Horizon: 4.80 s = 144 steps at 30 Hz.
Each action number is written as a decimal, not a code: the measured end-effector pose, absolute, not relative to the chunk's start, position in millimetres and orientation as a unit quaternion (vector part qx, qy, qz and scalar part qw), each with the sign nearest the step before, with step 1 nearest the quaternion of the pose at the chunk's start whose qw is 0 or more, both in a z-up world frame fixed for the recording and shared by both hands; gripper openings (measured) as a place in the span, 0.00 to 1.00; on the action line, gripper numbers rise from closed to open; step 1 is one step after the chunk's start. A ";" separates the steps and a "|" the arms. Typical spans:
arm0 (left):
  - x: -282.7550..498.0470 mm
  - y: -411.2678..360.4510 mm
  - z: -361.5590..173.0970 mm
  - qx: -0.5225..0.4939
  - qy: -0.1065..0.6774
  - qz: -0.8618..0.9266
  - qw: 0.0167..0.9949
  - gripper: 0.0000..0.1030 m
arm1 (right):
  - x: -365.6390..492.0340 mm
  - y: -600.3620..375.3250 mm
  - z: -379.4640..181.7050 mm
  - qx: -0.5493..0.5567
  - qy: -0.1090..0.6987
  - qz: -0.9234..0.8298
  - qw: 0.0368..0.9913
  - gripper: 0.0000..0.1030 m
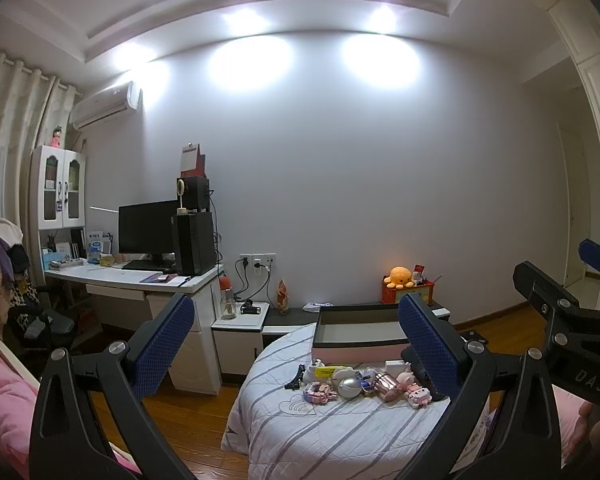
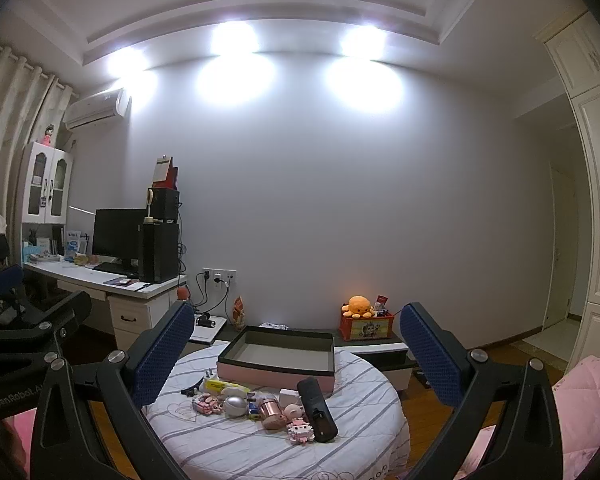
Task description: Organize rigid objects
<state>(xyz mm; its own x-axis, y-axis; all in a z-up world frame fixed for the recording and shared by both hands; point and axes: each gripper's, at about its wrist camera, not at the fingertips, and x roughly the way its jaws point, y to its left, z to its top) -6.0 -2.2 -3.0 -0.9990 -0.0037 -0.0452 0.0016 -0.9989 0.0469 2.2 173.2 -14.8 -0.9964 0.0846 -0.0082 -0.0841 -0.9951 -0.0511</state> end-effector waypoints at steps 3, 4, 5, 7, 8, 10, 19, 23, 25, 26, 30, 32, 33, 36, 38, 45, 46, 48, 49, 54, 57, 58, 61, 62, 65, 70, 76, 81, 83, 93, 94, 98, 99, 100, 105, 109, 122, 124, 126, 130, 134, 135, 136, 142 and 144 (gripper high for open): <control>-5.6 -3.5 -3.0 0.022 -0.022 -0.999 0.004 1.00 | 2.3 172.3 -13.8 -0.005 -0.025 0.999 0.042 1.00; -5.6 -3.3 -2.9 0.023 -0.022 -0.999 0.002 1.00 | 1.9 172.4 -14.0 -0.006 -0.026 0.999 0.042 1.00; -5.3 -3.8 -2.8 0.022 -0.021 -1.000 0.003 1.00 | 2.3 172.0 -14.8 -0.006 -0.026 0.999 0.041 1.00; -5.7 -2.9 -2.3 0.024 -0.022 -0.999 0.003 1.00 | 2.3 171.4 -15.6 -0.007 -0.027 0.999 0.040 1.00; -5.4 -3.0 -2.2 0.022 -0.021 -1.000 0.003 1.00 | 3.0 170.0 -15.3 -0.007 -0.028 0.999 0.040 1.00; -4.6 -3.0 -1.7 0.020 -0.021 -1.000 0.003 1.00 | 2.8 170.4 -15.1 -0.008 -0.029 0.999 0.039 1.00; -2.2 -5.1 -0.9 0.012 -0.017 -1.000 0.004 1.00 | 3.7 170.1 -14.1 -0.005 -0.030 0.999 0.036 1.00; -1.8 -5.7 -0.9 0.007 -0.016 -1.000 0.004 1.00 | 5.0 167.8 -14.4 0.002 -0.034 0.999 0.034 1.00; -1.7 -6.5 -0.6 0.005 -0.013 -1.000 0.004 1.00 | 6.2 166.3 -14.9 0.008 -0.035 0.999 0.032 1.00; -1.2 -6.8 -0.8 0.005 -0.014 -1.000 0.004 1.00 | 6.5 166.0 -15.2 0.008 -0.036 0.999 0.032 1.00; -1.5 -5.7 -2.2 0.004 -0.017 -1.000 0.005 1.00 | 5.9 166.6 -14.2 0.009 -0.036 0.999 0.031 1.00; -1.9 -5.3 -2.9 0.006 -0.019 -1.000 0.005 1.00 | 5.7 166.7 -14.5 0.010 -0.037 0.999 0.032 1.00; -2.1 -4.6 -3.1 0.006 -0.020 -1.000 0.005 1.00 | 5.6 166.9 -14.8 0.009 -0.038 0.999 0.032 1.00; -2.6 -3.2 -4.4 0.007 -0.022 -1.000 0.007 1.00 | 5.7 166.7 -16.2 0.010 -0.041 0.999 0.035 1.00; -2.5 -3.0 -4.5 0.008 -0.022 -1.000 0.004 1.00 | 6.1 166.3 -16.0 0.010 -0.040 0.999 0.035 1.00; -1.7 -3.5 -3.6 0.009 -0.024 -1.000 0.004 1.00 | 4.5 164.0 -17.9 0.009 -0.040 0.999 0.036 1.00; -1.6 -3.9 -3.3 0.009 -0.024 -1.000 0.005 1.00 | 4.2 163.8 -18.1 0.009 -0.040 0.998 0.037 1.00; -1.0 -3.5 -3.1 0.009 -0.025 -1.000 0.005 1.00 | 3.4 164.4 -18.5 0.007 -0.040 0.998 0.037 1.00; -1.4 -3.1 -2.7 0.010 -0.025 -1.000 0.005 1.00 | 3.7 163.7 -18.6 0.007 -0.040 0.998 0.037 1.00; -0.4 -2.2 -1.8 0.009 -0.027 -1.000 0.006 1.00 | 2.6 164.1 -18.0 0.007 -0.040 0.998 0.038 1.00; -0.6 -2.4 -1.8 0.008 -0.027 -1.000 0.005 1.00 | 2.4 163.5 -17.6 0.008 -0.040 0.998 0.038 1.00; -0.2 -2.7 -1.8 0.008 -0.026 -1.000 0.006 1.00 | 2.5 163.4 -17.3 0.008 -0.040 0.998 0.039 1.00; 0.1 -3.3 -1.2 0.007 -0.026 -1.000 0.005 1.00 | 1.6 162.3 -17.6 0.008 -0.040 0.998 0.040 1.00; -0.2 -3.0 -1.0 0.008 -0.026 -1.000 0.005 1.00 | 1.5 162.6 -17.6 0.008 -0.040 0.998 0.040 1.00; 0.1 -3.2 -0.9 0.005 -0.025 -1.000 0.006 1.00 | 0.4 162.6 -17.7 0.009 -0.040 0.998 0.040 1.00; -2.3 -0.5 -1.0 0.008 -0.028 -1.000 0.005 1.00 | -0.7 161.8 -18.4 0.008 -0.040 0.998 0.040 1.00; -5.3 0.5 -1.8 0.011 -0.029 -0.999 0.002 1.00 | -2.7 164.3 -21.0 0.005 -0.040 0.998 0.041 1.00; -14.6 3.5 -7.4 0.020 -0.035 -0.999 0.000 1.00 | -8.3 167.5 -26.4 -0.001 -0.038 0.998 0.043 1.00; -20.0 4.2 -11.7 0.026 -0.035 -0.999 0.002 1.00 | -11.9 169.5 -29.3 -0.004 -0.038 0.998 0.044 1.00; -76.9 3.4 -48.3 0.088 -0.031 -0.996 0.010 1.00 | -52.8 187.6 -59.2 -0.054 -0.029 0.997 0.053 1.00; -82.0 3.6 -52.5 0.093 -0.033 -0.995 0.012 1.00 | -57.6 190.1 -63.8 -0.061 -0.028 0.996 0.054 1.00; -115.5 5.7 -84.4 0.139 -0.042 -0.989 0.014 1.00 | -82.4 203.4 -88.7 -0.099 -0.021 0.994 0.048 1.00; -124.7 7.0 -92.5 0.152 -0.044 -0.987 0.015 1.00 | -90.4 206.7 -97.5 -0.111 -0.021 0.992 0.047 1.00; -136.7 8.0 -103.4 0.169 -0.047 -0.984 0.016 1.00 | -97.4 209.4 -105.3 -0.123 -0.020 0.991 0.048 1.00; -189.3 12.9 -152.7 0.240 -0.058 -0.969 0.006 1.00 | -134.1 225.0 -144.6 -0.182 -0.009 0.982 0.049 1.00; -218.2 18.9 -178.6 0.275 -0.062 -0.959 -0.010 1.00 | -158.9 236.7 -168.5 -0.219 0.004 0.974 0.051 1.00; -313.8 27.8 -240.0 0.376 -0.087 -0.922 -0.040 1.00 | -226.9 262.8 -214.9 -0.288 0.038 0.955 0.052 1.00; -323.6 29.0 -243.6 0.381 -0.093 -0.919 -0.036 1.00 | -236.5 264.9 -221.4 -0.299 0.040 0.952 0.051 1.00; -331.8 30.5 -247.8 0.390 -0.101 -0.914 -0.040 1.00 | -244.0 265.5 -226.6 -0.308 0.042 0.949 0.050 1.00; -342.7 30.8 -252.2 0.398 -0.096 -0.911 -0.049 1.00 | -257.6 264.1 -234.8 -0.322 0.040 0.945 0.043 1.00; -349.5 30.6 -253.1 0.403 -0.084 -0.910 -0.058 0.98 | -263.5 262.8 -238.2 -0.328 0.037 0.943 0.039 1.00; -350.4 30.5 -253.9 0.404 -0.079 -0.909 -0.068 0.96 | -264.4 263.1 -238.7 -0.329 0.038 0.943 0.039 1.00; -351.0 29.5 -253.7 0.403 -0.072 -0.909 -0.078 0.88 | -265.5 263.5 -239.1 -0.329 0.037 0.943 0.039 1.00; -342.3 29.8 -251.9 0.392 -0.061 -0.914 -0.087 0.67 | -266.0 266.4 -242.2 -0.335 0.033 0.941 0.041 1.00; -337.6 28.5 -251.7 0.390 -0.057 -0.915 -0.085 0.67 | -265.8 266.7 -242.5 -0.336 0.027 0.941 0.039 1.00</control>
<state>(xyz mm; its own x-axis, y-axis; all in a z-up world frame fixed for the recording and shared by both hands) -337.6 28.5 -251.7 -0.6806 0.1111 -0.7242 -0.2001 -0.9790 0.0379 -265.8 266.7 -242.5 -0.7710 0.0550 -0.6344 -0.0916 -0.9955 0.0250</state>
